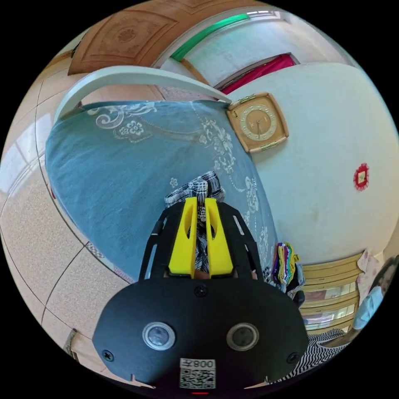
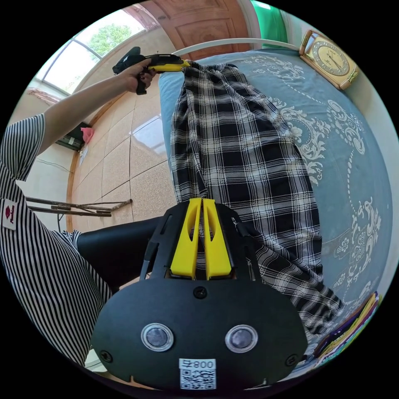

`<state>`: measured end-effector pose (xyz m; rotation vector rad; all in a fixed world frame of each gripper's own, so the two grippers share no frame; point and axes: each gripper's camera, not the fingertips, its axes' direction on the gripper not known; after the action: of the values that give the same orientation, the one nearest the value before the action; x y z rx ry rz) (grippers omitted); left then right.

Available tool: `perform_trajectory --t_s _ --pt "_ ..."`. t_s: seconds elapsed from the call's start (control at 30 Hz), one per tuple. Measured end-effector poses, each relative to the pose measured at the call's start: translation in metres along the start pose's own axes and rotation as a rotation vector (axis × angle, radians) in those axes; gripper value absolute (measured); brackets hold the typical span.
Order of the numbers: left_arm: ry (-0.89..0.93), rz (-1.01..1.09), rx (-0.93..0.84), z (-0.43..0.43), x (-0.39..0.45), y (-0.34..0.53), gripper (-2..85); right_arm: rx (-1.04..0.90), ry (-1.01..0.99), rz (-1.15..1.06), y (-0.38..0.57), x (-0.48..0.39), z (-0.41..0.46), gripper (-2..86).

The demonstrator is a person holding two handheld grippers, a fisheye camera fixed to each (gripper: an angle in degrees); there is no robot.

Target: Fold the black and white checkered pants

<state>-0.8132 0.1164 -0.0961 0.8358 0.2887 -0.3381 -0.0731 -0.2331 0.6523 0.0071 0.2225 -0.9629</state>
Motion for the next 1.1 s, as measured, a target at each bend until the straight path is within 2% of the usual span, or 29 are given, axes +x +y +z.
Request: perform_trajectory --t_s 0.13,0.23,0.47,0.67,0.73,0.8,0.87,1.1 --pt "-0.126 0.056 -0.047 0.013 -0.006 -0.004 3.7 0.029 -0.023 -0.031 0.003 -0.002 -0.008 0.3" --pt "-0.180 0.006 -0.103 0.032 -0.026 0.000 4.2 -0.021 -0.007 -0.051 0.003 -0.003 0.008 0.3" --pt "-0.192 0.002 -0.013 0.044 -0.037 0.014 5.8 -0.107 0.026 -0.061 0.005 0.004 0.038 0.4" --pt "-0.293 0.104 0.087 0.055 -0.008 0.048 3.9 -0.055 -0.048 0.019 0.017 0.023 0.036 0.4" --pt "-0.219 0.143 0.080 0.066 0.003 0.064 3.1 -0.035 -0.082 0.052 0.022 0.028 0.033 0.4" --pt "-0.129 0.204 0.035 0.082 0.017 0.082 2.6 -0.014 -0.101 0.066 0.027 0.030 0.029 0.4" --pt "-0.035 0.313 -0.082 0.112 0.040 0.108 2.2 0.011 -0.135 0.058 0.034 0.030 0.021 0.4" --pt "0.031 0.545 -0.471 0.204 0.084 0.182 1.5 0.024 -0.162 0.074 0.050 0.028 0.021 0.5"
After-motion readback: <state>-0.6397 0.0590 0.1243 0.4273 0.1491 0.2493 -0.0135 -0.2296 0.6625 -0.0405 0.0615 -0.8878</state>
